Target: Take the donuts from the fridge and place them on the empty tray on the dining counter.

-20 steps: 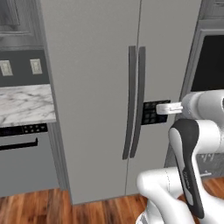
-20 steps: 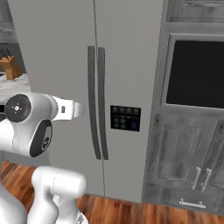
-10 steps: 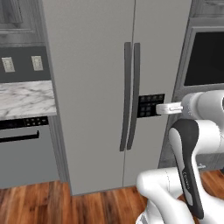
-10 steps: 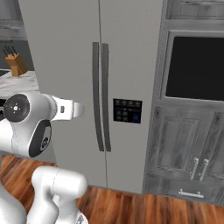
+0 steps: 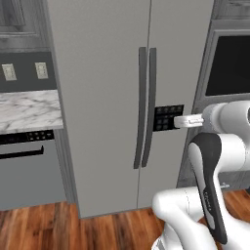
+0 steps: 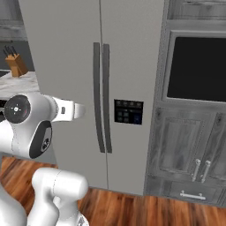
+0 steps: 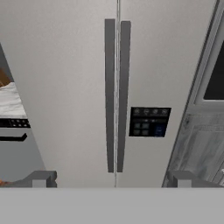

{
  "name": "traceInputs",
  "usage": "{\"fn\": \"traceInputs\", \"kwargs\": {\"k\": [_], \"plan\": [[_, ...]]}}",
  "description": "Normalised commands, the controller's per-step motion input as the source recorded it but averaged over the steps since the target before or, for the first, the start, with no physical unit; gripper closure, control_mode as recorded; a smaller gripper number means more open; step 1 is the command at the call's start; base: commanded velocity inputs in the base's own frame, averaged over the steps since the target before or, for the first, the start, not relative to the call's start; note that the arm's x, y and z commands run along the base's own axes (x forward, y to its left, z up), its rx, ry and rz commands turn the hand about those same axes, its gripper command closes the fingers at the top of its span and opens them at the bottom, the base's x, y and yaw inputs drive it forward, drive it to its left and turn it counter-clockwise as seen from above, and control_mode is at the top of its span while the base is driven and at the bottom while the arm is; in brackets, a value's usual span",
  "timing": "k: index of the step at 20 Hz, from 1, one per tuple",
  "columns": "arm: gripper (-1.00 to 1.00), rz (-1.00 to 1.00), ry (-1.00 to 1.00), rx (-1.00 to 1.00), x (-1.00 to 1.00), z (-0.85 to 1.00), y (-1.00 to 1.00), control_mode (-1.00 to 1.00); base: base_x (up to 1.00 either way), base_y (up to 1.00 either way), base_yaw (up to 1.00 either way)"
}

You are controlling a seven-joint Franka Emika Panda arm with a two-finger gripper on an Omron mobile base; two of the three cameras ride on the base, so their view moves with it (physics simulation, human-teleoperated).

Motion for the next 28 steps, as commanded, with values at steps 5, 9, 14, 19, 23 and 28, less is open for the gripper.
{"fn": "traceInputs", "kwargs": {"k": [5, 9, 14, 19, 23, 28], "plan": [[-1.0, 0.0, 0.0, 0.0, 0.0, 0.0, 0.0, -1.0, 0.0, 0.0, 0.0], [-1.0, 0.0, -0.01, 0.06, 0.39, -0.02, -0.16, -1.0, 0.0, 0.0, 0.0], [-1.0, 0.0, 0.03, 0.08, 0.91, 0.0, -0.18, -1.0, 0.0, 0.0, 0.0], [-1.0, 0.0, 0.21, 0.01, 0.75, 0.0, -0.03, -1.0, 0.0, 0.0, 0.0], [-1.0, 0.0, -0.01, 0.0, 0.56, -0.18, -0.09, -1.0, 0.0, 0.0, 0.0], [-1.0, 0.0, -0.16, 0.0, 0.37, -0.39, -0.01, -1.0, 0.0, 0.0, 0.0]]}}
